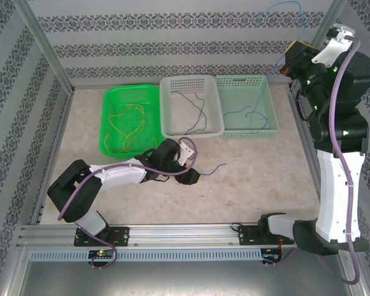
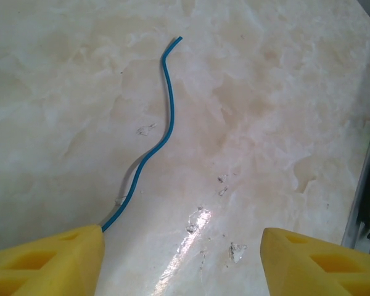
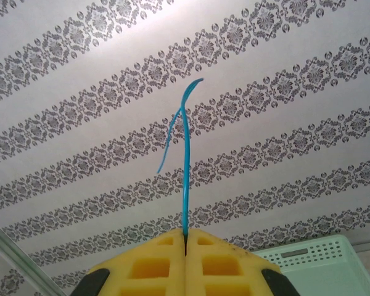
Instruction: Untangle the cables
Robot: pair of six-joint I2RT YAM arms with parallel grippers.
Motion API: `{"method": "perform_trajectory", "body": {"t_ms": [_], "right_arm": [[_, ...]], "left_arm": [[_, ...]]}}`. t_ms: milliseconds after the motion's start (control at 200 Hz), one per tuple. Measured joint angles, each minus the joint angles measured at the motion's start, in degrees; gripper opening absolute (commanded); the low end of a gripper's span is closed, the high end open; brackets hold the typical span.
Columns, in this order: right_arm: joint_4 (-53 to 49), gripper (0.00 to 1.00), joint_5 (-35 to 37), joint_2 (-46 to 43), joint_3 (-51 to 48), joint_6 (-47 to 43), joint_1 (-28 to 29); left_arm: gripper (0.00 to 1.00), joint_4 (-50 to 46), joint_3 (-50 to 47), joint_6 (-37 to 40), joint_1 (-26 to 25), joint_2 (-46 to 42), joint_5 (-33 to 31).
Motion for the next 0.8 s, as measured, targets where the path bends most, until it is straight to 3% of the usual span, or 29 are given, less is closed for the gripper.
{"method": "perform_trajectory", "body": {"t_ms": [180,799], "right_arm": [[1.29,0.00,-0.02,3.13,0.00,-0.31,0.00],[8.70,0.00,1.53,15.37,-2.29,-6.49,-0.72]], "left_arm": [[0.77,0.02,-1.70,-0.22,0.00,-1.77,-1.79],[0.78,0.11,-3.74,-1.09,0.00,-5.07,-3.45]]}}
